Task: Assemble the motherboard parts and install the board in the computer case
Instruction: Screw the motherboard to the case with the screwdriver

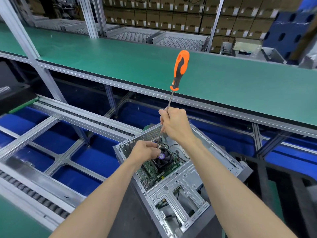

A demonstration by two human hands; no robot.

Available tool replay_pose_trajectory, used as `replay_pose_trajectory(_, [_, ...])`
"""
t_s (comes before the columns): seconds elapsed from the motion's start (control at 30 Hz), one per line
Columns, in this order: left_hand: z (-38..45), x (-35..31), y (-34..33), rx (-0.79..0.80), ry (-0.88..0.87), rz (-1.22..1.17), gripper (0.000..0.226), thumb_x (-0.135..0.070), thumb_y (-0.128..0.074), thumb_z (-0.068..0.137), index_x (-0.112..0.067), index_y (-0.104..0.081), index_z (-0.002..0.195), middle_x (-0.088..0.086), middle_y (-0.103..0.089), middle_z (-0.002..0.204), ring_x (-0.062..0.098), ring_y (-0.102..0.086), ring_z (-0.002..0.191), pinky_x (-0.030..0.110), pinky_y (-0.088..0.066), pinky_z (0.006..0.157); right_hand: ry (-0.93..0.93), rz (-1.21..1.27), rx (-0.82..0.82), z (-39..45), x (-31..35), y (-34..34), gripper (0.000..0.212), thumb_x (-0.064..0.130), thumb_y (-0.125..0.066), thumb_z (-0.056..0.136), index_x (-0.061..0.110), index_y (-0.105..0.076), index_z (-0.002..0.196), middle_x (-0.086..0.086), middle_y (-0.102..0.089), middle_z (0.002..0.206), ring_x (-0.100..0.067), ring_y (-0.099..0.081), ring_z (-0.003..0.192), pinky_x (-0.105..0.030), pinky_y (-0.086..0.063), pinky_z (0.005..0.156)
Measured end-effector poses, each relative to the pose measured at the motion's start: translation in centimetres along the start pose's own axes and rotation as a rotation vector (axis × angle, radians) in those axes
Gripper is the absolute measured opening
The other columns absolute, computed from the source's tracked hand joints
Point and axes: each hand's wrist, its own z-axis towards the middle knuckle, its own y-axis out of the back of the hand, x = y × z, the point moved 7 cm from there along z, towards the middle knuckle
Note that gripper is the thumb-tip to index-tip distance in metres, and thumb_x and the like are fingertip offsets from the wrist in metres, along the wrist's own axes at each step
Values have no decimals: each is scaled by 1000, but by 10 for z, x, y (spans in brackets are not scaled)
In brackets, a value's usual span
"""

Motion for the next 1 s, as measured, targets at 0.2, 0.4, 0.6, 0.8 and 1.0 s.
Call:
replay_pose_trajectory(0.2, [-2, -9, -5, -12, -76, -154, 6, -5, -70, 90, -5, -74, 94, 11, -77, 87, 25, -75, 86, 24, -58, 69, -31, 33, -35, 0, 0, 5, 42, 22, -43, 103, 2, -59, 70, -13, -63, 63, -38, -64, 68, -51, -53, 75])
replay_pose_trajectory(0.4, [-5, -6, 4, -175, -110, 51, 8, -20, -83, 80, -15, -78, 78, 5, -74, 68, 19, -74, 68, 27, -59, 62, 16, 19, -44, 2, 5, 12, 41, 14, -40, 103, -3, -57, 70, -13, -62, 62, -41, -62, 65, -52, -52, 73])
replay_pose_trajectory(0.6, [-10, -10, 5, -252, -158, 51, 13, -26, -87, 74, -17, -77, 71, 4, -72, 60, 16, -72, 60, 20, -55, 54, 19, 37, -41, -1, 6, 11, 41, 16, -43, 103, -1, -59, 69, -13, -63, 62, -38, -63, 63, -53, -52, 73])
replay_pose_trajectory(0.8, [-13, -13, 7, -232, -199, -75, 6, -21, -84, 77, -17, -79, 76, 6, -74, 68, 21, -74, 66, 24, -58, 59, 5, 56, -44, 0, 9, 12, 42, 17, -43, 104, 1, -60, 69, -11, -64, 60, -32, -64, 59, -49, -54, 69])
replay_pose_trajectory(1.0, [-14, -15, 7, -194, -238, -154, 8, -17, -77, 85, -21, -79, 79, 8, -76, 76, 24, -74, 73, 30, -60, 67, -34, 135, -46, 1, 7, 17, 40, 18, -46, 103, 4, -60, 69, -8, -64, 55, -21, -64, 48, -39, -56, 62])
